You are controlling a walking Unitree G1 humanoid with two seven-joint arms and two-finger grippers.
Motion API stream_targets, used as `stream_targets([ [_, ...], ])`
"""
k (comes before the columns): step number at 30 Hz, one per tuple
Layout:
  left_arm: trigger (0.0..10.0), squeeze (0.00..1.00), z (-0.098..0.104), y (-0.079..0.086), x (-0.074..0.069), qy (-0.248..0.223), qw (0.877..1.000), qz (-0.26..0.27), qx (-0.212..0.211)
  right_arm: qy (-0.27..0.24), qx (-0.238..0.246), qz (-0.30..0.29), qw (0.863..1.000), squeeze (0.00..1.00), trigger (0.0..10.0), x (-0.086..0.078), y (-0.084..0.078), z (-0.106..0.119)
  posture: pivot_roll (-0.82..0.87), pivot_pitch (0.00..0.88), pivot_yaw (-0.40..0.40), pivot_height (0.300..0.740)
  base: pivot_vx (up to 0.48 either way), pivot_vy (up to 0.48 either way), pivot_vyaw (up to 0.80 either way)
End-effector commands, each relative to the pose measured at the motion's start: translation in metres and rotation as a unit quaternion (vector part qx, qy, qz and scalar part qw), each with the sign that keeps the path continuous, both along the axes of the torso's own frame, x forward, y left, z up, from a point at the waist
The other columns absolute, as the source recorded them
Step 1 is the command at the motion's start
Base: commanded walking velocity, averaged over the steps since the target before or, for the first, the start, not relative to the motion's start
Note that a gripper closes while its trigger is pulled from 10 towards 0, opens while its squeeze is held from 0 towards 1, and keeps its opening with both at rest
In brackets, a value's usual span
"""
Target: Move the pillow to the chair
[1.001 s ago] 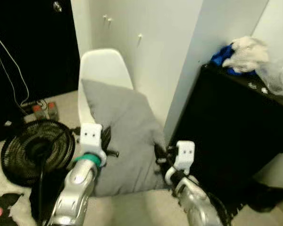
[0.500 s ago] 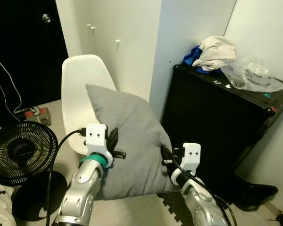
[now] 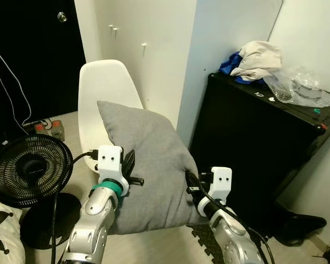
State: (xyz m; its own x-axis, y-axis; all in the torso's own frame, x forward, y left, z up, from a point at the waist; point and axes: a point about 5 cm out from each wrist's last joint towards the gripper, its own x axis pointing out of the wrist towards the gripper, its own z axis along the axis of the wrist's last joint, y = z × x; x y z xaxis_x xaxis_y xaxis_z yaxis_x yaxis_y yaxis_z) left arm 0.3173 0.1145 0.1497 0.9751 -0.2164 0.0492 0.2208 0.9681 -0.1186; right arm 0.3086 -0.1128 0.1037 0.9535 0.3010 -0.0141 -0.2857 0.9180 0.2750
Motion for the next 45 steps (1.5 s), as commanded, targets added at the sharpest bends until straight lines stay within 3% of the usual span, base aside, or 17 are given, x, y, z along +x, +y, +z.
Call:
stream_targets([
  [1, 10.0, 0.0, 0.0057, -0.0016, 0.0009, -0.019, 1.0, -0.003, 0.001, -0.008, 0.002, 0.003, 1.0, 0.0, 10.0, 0.0023, 0.0019, 0.0054, -0.07, 0.006, 0.021, 0.74, 0.0, 0.0, 0.0],
  [14, 10.0, 0.0, 0.0067, 0.0016, -0.0021, -0.024, 1.0, 0.001, -0.003, -0.003, 0.003, 0.017, 1.0, 0.0, 10.0, 0.0032, 0.0084, 0.0049, -0.06, 0.012, 0.009, 0.74, 0.039, 0.0, 0.0],
  [25, 10.0, 0.0, 0.0077, 0.0001, -0.0022, -0.026, 1.0, -0.004, -0.007, -0.003, 0.005, 0.014, 1.0, 0.0, 10.0, 0.0022, 0.0071, 0.0042, -0.06, 0.012, 0.009, 0.74, 0.357, 0.0, 0.0],
  [34, 10.0, 0.0, 0.0082, 0.0003, -0.0019, -0.025, 1.0, -0.006, -0.007, -0.003, 0.009, 0.01, 1.0, 0.0, 10.0, 0.0018, 0.0062, 0.0048, -0.06, 0.014, 0.019, 0.74, 0.369, 0.0, -0.74],
  [45, 10.0, 0.0, 0.007, -0.0013, -0.0016, -0.023, 1.0, -0.012, -0.004, -0.001, 0.006, 0.005, 1.0, 0.0, 10.0, 0.0007, 0.0042, 0.0017, -0.06, 0.007, 0.025, 0.74, 0.371, 0.0, 0.0],
])
